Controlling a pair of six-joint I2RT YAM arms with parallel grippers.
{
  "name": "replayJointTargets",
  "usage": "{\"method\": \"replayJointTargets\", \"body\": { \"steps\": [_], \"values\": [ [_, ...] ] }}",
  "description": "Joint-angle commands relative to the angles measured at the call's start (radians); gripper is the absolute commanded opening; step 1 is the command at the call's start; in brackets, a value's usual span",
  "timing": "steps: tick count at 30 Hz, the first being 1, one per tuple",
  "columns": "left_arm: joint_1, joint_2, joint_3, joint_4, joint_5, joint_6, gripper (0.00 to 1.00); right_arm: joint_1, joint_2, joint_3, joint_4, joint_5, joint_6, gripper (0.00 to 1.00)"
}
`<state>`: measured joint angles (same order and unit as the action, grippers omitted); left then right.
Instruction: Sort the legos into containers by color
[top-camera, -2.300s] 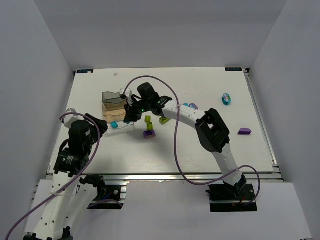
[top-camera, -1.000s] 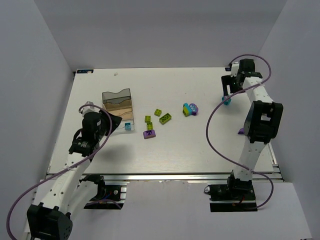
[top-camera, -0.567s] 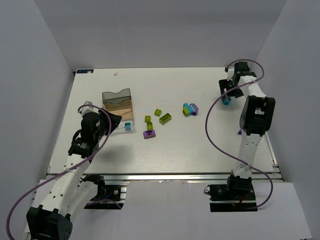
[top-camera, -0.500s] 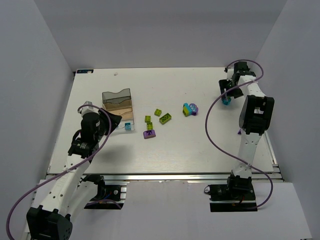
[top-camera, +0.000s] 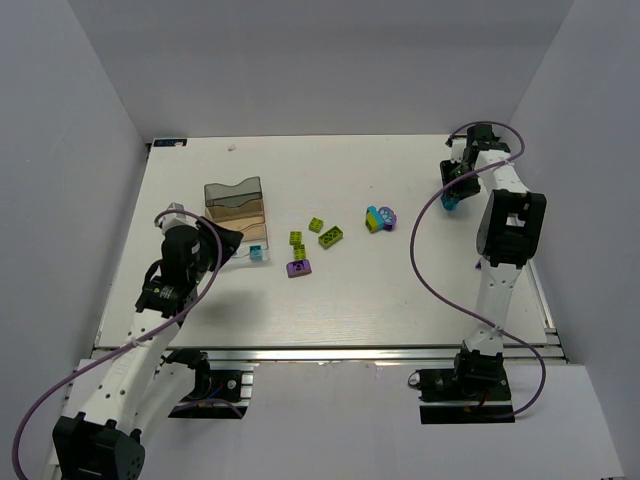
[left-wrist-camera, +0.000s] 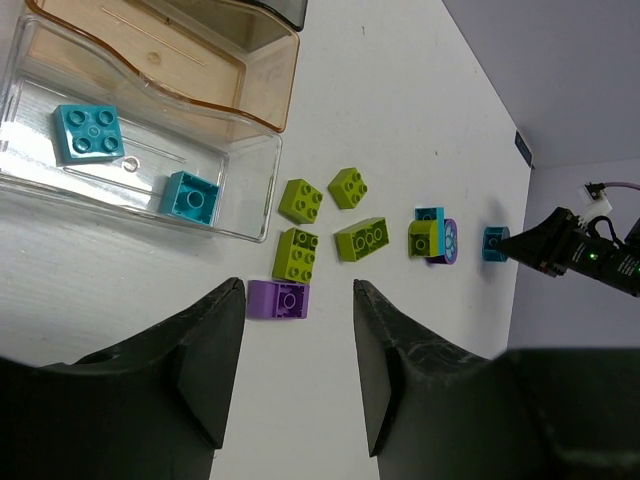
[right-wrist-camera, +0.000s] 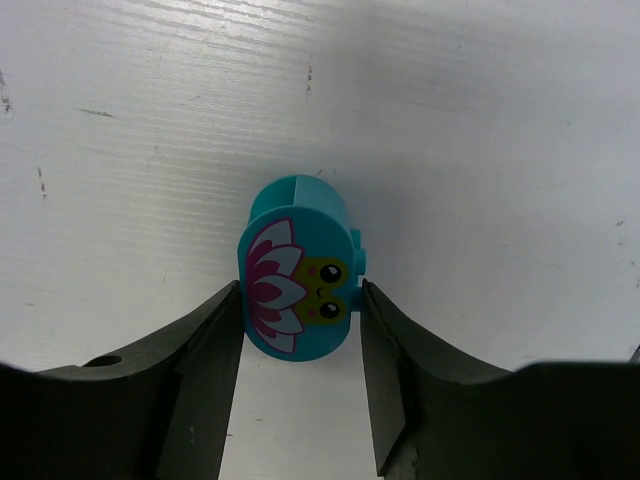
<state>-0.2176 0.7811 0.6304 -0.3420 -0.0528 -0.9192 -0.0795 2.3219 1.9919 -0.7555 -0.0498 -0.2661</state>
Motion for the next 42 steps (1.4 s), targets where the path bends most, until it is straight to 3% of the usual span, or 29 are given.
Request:
{"method": "replayJointTargets", "body": {
  "steps": [1,5,12,16,22,27,32,42],
  "values": [
    [0.006,-0.031,0.014,-0.015,-0.019,-0.004,0.57,-0.008,-0.044,0.005,-0.025,-0.085,-0.015,0.15],
    [0.006,-0.049,0.015,-0.02,-0.024,-0.003,0.58,-0.002,-0.16,-0.05,0.002,-0.231,-0.045,0.0],
    [0.006,-0.082,0.026,-0.02,-0.033,0.014,0.6,0.078,-0.398,-0.248,0.082,-0.632,-0.208,0.0],
    [0.006,-0.094,0.041,-0.02,-0.033,0.032,0.61,0.257,-0.484,-0.321,0.087,-0.786,-0.309,0.0],
    [0.006,-0.144,0.084,-0.055,-0.056,0.054,0.67,0.544,-0.464,-0.312,0.182,-0.774,-0.368,0.0],
    [0.004,-0.224,0.106,-0.121,-0.107,0.048,0.7,0.726,-0.34,-0.136,0.258,-0.733,-0.299,0.0],
    [0.004,-0.281,0.107,-0.181,-0.13,0.042,0.71,0.836,-0.213,-0.03,0.337,-0.648,-0.254,0.0],
    [0.006,-0.347,0.077,-0.224,-0.139,0.025,0.71,0.955,-0.104,-0.008,0.562,-0.5,-0.21,0.0]
  ]
}}
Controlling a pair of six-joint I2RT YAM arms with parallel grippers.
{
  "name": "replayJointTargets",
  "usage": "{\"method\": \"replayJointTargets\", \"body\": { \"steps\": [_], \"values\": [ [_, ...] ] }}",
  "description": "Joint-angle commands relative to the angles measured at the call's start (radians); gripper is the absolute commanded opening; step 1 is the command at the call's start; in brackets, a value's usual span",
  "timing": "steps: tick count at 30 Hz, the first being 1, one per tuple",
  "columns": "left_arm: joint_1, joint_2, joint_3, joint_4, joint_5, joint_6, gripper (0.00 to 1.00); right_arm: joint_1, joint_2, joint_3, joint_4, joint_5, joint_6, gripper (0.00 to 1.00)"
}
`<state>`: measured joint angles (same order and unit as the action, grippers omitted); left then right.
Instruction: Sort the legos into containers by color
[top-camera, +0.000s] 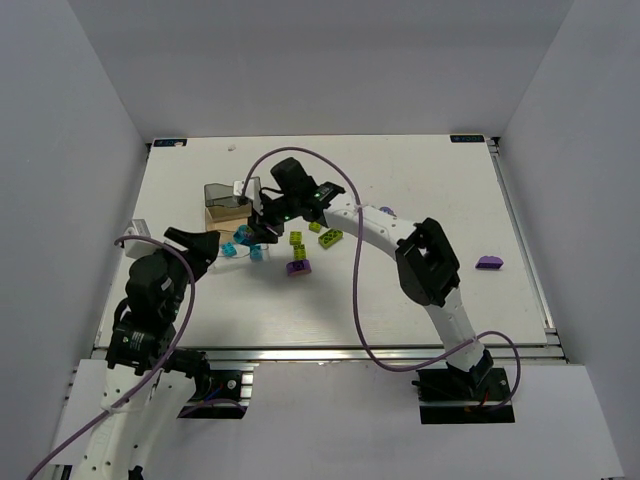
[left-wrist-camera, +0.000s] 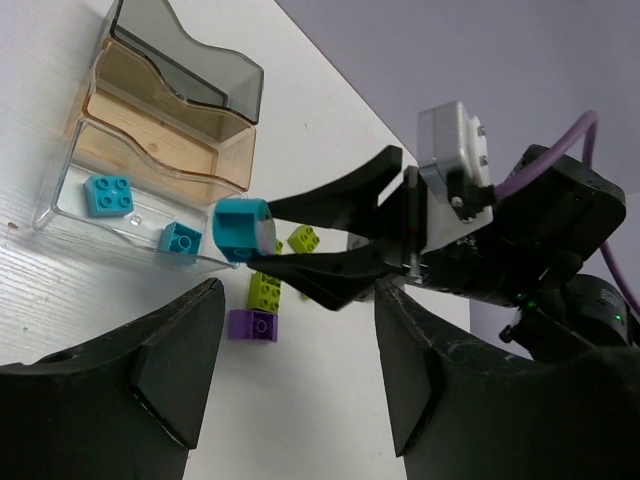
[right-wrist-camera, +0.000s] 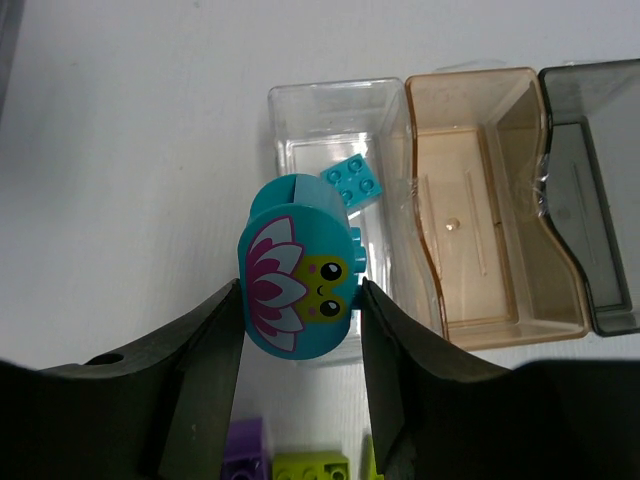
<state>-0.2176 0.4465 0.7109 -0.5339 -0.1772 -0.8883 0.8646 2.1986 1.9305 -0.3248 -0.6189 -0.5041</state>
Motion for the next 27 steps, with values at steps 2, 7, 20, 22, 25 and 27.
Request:
{"method": "replayJointTargets", "body": {
  "steps": [2,7,20,22,25,27],
  "values": [
    [0.006,-0.012,-0.007,-0.034,-0.013,-0.009,0.71,0.017,0.039,0.056,0.154,0.093,0.038,0.0],
    [0.006,-0.017,-0.013,-0.034,-0.01,-0.017,0.71,0.027,0.076,0.058,0.217,0.16,0.052,0.02],
    [0.004,0.001,-0.024,-0.008,0.001,-0.014,0.71,0.027,0.079,0.012,0.214,0.197,0.022,0.44],
    [0.006,0.004,-0.03,-0.002,0.007,-0.009,0.71,0.028,0.072,0.01,0.211,0.196,0.027,0.53],
    [0.006,0.012,-0.031,0.017,0.021,-0.005,0.71,0.028,0.055,0.007,0.202,0.186,0.036,0.58],
    [0.006,0.017,-0.028,0.029,0.031,0.002,0.71,0.025,0.038,-0.002,0.201,0.18,0.044,0.6]
  ]
}}
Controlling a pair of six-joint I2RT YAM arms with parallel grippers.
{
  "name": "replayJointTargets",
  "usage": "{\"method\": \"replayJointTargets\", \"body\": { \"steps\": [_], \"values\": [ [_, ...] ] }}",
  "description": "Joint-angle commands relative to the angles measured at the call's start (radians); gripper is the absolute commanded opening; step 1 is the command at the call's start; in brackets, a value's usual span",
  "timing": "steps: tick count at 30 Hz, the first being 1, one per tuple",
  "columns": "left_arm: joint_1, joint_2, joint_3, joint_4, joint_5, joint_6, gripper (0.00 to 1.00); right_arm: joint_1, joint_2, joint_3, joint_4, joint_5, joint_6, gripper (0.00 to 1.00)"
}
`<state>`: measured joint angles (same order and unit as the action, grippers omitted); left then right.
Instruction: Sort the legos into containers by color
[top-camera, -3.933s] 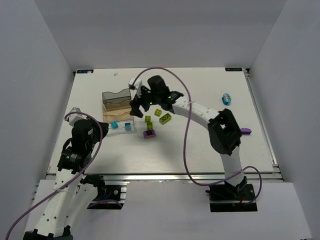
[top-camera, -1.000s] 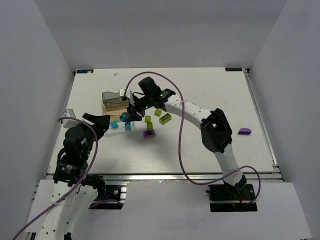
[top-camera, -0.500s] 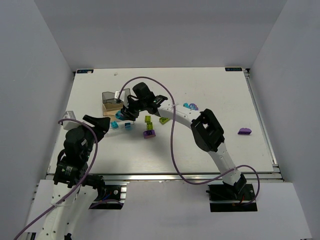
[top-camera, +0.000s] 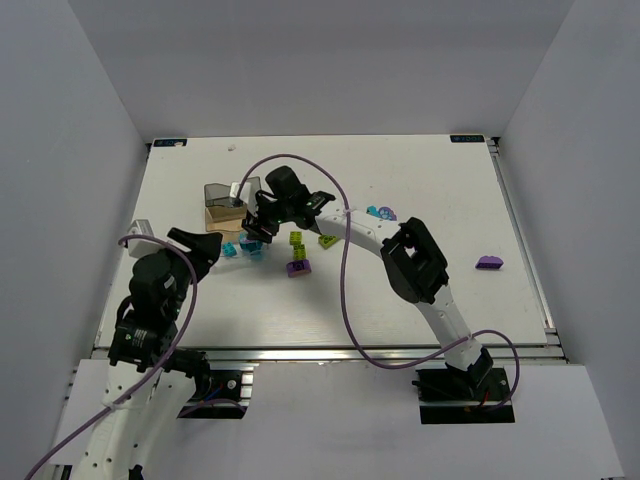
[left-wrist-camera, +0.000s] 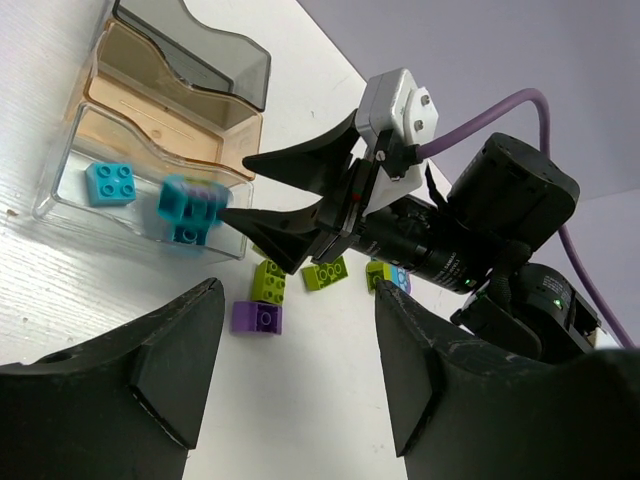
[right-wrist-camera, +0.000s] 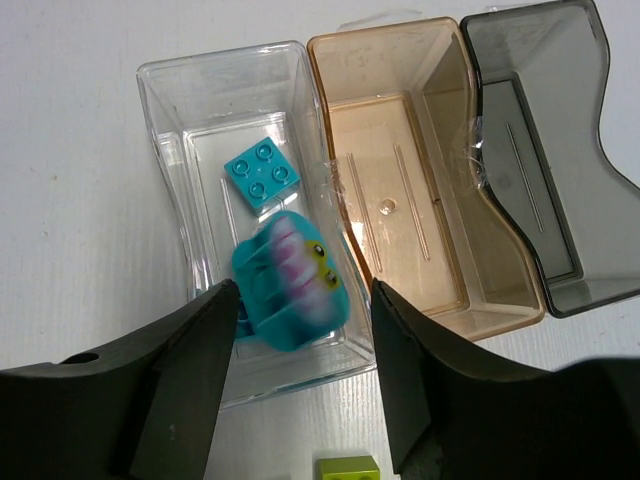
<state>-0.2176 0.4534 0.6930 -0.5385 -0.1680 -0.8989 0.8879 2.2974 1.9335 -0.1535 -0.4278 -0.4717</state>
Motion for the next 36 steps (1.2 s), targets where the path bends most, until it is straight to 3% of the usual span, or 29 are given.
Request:
{"method": "replayJointTargets", "body": {
  "steps": [1,9,11,13,14,16,18,20,22,24,26,27,29,31,36],
  "values": [
    [0.004,0.01,-0.01,0.038,0.027,0.012,0.71,0.002,-0.079,-0.011,0.028,-0.018,0.018,0.62],
    [0.006,-0.004,-0.043,0.083,0.082,-0.011,0.68,-0.007,-0.164,-0.054,-0.014,-0.02,0.016,0.74],
    [0.006,0.008,-0.046,0.11,0.104,-0.011,0.54,-0.017,-0.191,-0.054,-0.046,-0.003,0.024,0.75],
    [0.004,0.024,-0.046,0.146,0.152,-0.009,0.34,-0.047,-0.237,-0.079,-0.075,-0.009,0.03,0.75],
    [0.004,0.042,-0.05,0.158,0.165,-0.009,0.16,-0.061,-0.257,-0.094,-0.086,-0.025,0.03,0.75],
    [0.006,0.07,-0.059,0.205,0.234,-0.011,0.03,-0.139,-0.356,-0.163,-0.093,-0.104,0.031,0.68],
    [0.006,0.09,-0.062,0.247,0.26,-0.015,0.0,-0.185,-0.407,-0.214,-0.095,-0.135,0.033,0.62],
    [0.006,0.116,-0.061,0.27,0.292,-0.018,0.01,-0.231,-0.453,-0.283,-0.106,-0.152,0.038,0.56],
    [0.004,0.166,-0.055,0.3,0.324,-0.02,0.05,-0.308,-0.512,-0.318,-0.126,-0.189,0.044,0.41],
    [0.001,0.23,-0.043,0.311,0.337,-0.021,0.16,-0.383,-0.57,-0.376,-0.152,-0.209,0.048,0.29],
    [-0.017,0.278,-0.02,0.318,0.343,-0.018,0.27,-0.449,-0.61,-0.416,-0.17,-0.212,0.045,0.31],
    [-0.026,0.331,-0.006,0.316,0.341,-0.015,0.4,-0.469,-0.651,-0.462,-0.182,-0.212,0.044,0.41],
    [-0.084,0.387,0.037,0.313,0.316,0.006,0.49,-0.527,-0.694,-0.511,-0.184,-0.207,0.045,0.56],
    [-0.17,0.483,0.095,0.295,0.259,0.035,0.6,-0.582,-0.775,-0.583,-0.176,-0.197,0.056,0.78],
    [-0.314,0.7,0.203,0.273,0.219,0.072,0.68,-0.69,-0.843,-0.682,-0.202,-0.206,0.07,0.89]
  ]
}}
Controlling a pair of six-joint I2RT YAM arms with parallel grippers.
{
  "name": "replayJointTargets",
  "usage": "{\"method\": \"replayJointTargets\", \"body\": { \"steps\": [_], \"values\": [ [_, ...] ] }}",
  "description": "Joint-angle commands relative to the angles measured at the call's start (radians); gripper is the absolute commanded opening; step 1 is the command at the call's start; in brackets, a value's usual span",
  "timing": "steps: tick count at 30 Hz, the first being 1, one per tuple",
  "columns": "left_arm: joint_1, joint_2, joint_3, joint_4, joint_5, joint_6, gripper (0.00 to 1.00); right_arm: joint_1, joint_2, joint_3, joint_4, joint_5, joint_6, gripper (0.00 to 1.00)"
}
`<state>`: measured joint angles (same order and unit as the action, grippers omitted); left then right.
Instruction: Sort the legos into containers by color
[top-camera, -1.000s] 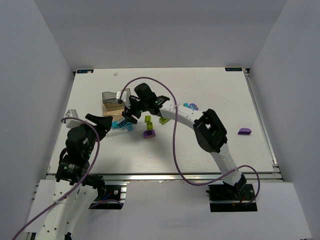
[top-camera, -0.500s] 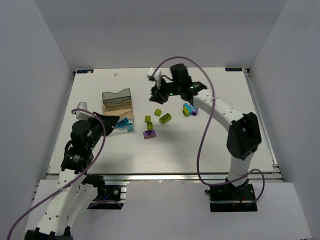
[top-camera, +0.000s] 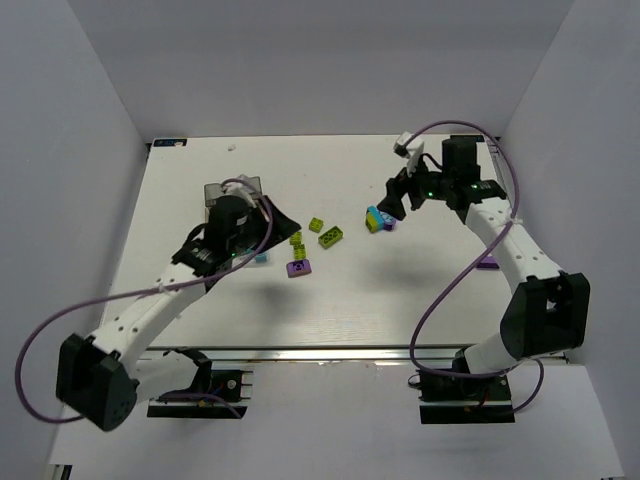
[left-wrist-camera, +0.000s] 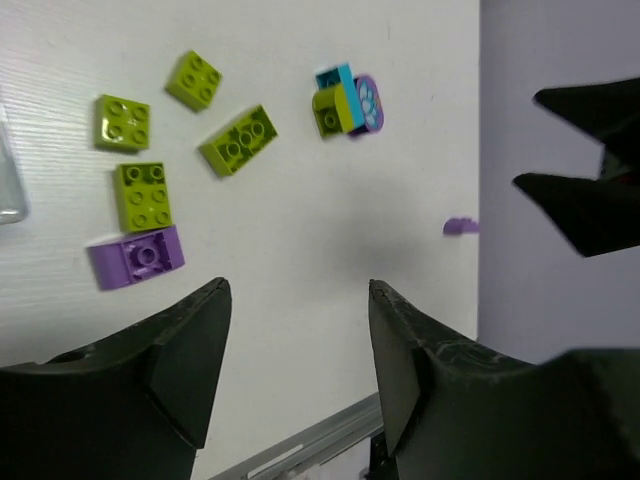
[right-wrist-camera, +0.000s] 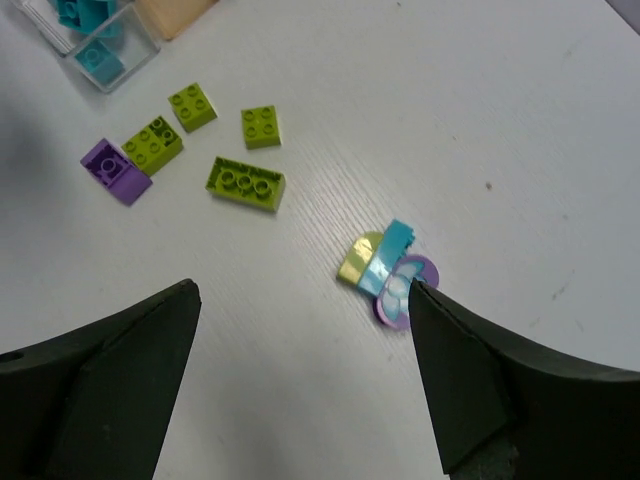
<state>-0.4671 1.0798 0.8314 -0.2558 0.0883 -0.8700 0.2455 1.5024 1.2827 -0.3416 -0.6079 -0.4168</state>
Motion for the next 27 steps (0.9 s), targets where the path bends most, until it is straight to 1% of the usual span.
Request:
{"method": "replayJointTargets", "body": {
  "steps": [1,3,4,5,6,8,9,10,12,14,20,27],
  "values": [
    [-0.079,0.141,0.104,-0.013,-0.045,0.048,0.68,-0.079,-0.053,-0.04,-0.022,-0.032,0.018,0.89],
    [-0.117,0.208,0.155,-0.042,-0.073,0.065,0.68,-0.109,-0.062,-0.051,-0.042,-0.05,0.018,0.89],
    [-0.128,0.279,0.182,-0.052,-0.073,0.09,0.68,-0.133,-0.065,-0.057,-0.066,-0.056,0.016,0.89],
    [-0.146,0.349,0.237,-0.075,-0.114,0.124,0.68,-0.155,-0.067,-0.063,-0.092,-0.07,0.006,0.89],
    [-0.162,0.389,0.295,-0.103,-0.125,0.149,0.68,-0.166,-0.067,-0.065,-0.103,-0.104,-0.017,0.89],
    [-0.2,0.562,0.447,-0.176,-0.169,0.306,0.65,-0.192,-0.08,-0.082,-0.129,-0.148,-0.06,0.89],
    [-0.205,0.612,0.492,-0.189,-0.171,0.377,0.64,-0.196,-0.082,-0.088,-0.131,-0.157,-0.071,0.89],
    [-0.217,0.674,0.556,-0.207,-0.179,0.505,0.64,-0.206,-0.08,-0.091,-0.134,-0.174,-0.082,0.89],
    [-0.22,0.759,0.636,-0.223,-0.151,0.627,0.64,-0.213,-0.068,-0.095,-0.139,-0.193,-0.091,0.89],
    [-0.229,0.86,0.725,-0.322,-0.166,0.705,0.64,-0.224,-0.062,-0.095,-0.139,-0.202,-0.091,0.89],
    [-0.242,0.982,0.814,-0.289,-0.183,0.805,0.65,-0.235,-0.022,-0.069,-0.155,-0.204,-0.082,0.89],
    [-0.243,0.987,0.85,-0.269,-0.176,0.796,0.64,-0.235,0.013,-0.046,-0.157,-0.178,-0.076,0.89]
  ]
}}
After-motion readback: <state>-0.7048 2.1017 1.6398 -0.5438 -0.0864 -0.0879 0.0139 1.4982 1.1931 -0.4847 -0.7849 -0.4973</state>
